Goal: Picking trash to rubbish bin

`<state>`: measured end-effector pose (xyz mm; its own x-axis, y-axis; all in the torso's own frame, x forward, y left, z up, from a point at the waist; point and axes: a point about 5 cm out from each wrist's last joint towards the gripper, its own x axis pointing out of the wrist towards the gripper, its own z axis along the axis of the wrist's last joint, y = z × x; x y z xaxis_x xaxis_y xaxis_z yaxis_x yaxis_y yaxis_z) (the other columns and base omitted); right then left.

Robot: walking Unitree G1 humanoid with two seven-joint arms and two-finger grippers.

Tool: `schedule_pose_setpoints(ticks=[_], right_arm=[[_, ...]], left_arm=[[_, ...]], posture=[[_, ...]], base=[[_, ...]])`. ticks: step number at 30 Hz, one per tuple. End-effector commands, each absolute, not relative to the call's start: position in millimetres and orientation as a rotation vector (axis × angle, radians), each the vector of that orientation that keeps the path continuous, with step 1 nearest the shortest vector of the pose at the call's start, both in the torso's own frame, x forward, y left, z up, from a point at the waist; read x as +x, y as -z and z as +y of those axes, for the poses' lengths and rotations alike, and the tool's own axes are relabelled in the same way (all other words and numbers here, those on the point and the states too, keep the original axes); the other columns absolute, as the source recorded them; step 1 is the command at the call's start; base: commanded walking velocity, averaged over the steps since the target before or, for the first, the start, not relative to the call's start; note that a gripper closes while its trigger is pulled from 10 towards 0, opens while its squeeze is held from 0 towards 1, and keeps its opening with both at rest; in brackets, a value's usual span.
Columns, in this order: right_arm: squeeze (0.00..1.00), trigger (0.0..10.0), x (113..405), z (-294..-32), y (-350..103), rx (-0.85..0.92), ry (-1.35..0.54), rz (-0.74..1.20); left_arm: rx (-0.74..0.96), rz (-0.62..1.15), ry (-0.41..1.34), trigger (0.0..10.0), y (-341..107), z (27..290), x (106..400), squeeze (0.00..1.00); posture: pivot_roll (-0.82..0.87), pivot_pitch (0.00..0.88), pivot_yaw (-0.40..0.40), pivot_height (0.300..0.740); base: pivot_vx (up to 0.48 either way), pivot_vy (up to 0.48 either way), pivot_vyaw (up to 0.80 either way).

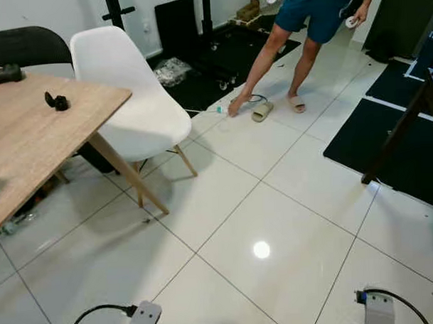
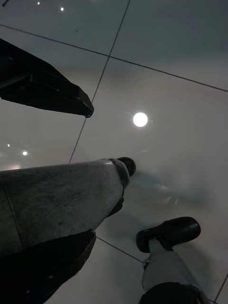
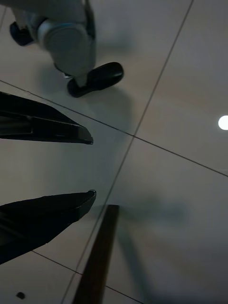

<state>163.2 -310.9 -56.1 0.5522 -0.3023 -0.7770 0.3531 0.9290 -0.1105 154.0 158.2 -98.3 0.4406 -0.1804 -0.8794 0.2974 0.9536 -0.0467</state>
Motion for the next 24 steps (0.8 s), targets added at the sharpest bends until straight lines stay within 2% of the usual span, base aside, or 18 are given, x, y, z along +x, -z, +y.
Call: schedule_pose_setpoints(ticks=[1,8,24], right_arm=[[0.0,10.0,168.0,-314.2,52.5,0.058,0.398,0.9],[0.0,10.0,181.0,-314.3,46.0,0.063,0.397,0.866],[0.0,10.0,165.1,-304.9,57.9,0.104,0.39,0.886]], left_arm=[[0.084,1.115,0.263,10.0,103.3,159.3,141.2,0.0],[0.056,1.129,0.226,10.0,105.2,162.6,135.6,0.0],[0.1,1.112,0.267,10.0,101.5,162.8,146.0,0.0]], posture=[[-0.09,0.077,-0.049,0.74],[-0.08,0.056,-0.049,0.74],[-0.13,0.097,-0.012,0.74]], base=[[0.0,0.0,0.0],[0.0,0.0,0.0],[0.0,0.0,0.0]])
